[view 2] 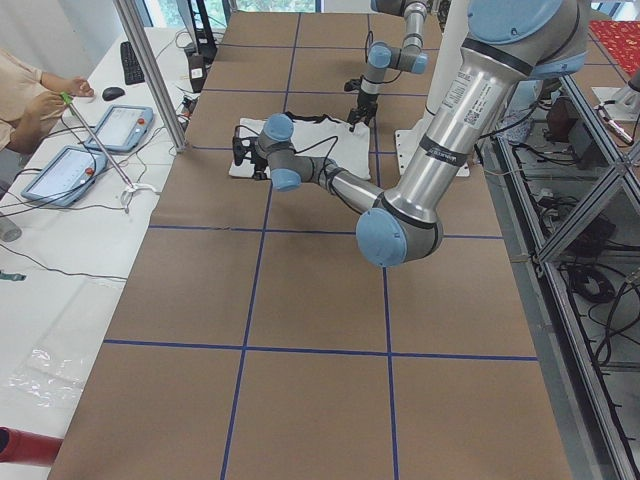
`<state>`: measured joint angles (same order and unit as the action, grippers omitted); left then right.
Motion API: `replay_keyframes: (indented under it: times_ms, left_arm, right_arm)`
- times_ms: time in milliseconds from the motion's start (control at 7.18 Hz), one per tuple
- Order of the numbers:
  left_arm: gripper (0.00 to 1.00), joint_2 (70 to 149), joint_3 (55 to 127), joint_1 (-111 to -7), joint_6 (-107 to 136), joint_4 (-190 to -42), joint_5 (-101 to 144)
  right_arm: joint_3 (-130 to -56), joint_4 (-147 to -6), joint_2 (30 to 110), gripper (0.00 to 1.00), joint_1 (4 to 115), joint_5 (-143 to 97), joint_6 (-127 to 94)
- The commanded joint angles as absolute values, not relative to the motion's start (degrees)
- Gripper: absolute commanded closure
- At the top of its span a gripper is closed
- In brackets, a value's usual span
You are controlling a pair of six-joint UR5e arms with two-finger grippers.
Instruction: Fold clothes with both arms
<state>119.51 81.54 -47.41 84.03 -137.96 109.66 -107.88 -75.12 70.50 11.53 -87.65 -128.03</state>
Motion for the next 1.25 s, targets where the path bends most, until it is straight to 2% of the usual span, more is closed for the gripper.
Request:
replay_keyframes:
  times_ms: [0,697,836,1115]
  left_arm:
    - [0.43,119.27,81.83,-47.37,84.02,-137.72,109.60]
    - [0.43,118.48,83.92,-47.02,87.59,-137.72,109.69]
    - [0.43,116.65,88.29,-45.63,92.06,-137.72,109.60]
    - [0.39,107.44,102.50,-36.87,104.00,-137.81,106.46]
  right_arm:
    - [-107.84,-75.23,69.96,1.00,11.78,-87.63,-128.41]
    - [-110.30,-75.58,70.31,1.00,12.13,-88.42,-128.06]
    - [-110.82,-75.76,70.49,1.00,12.13,-88.50,-128.06]
    - [-111.88,-75.67,71.02,1.00,12.22,-90.60,-128.06]
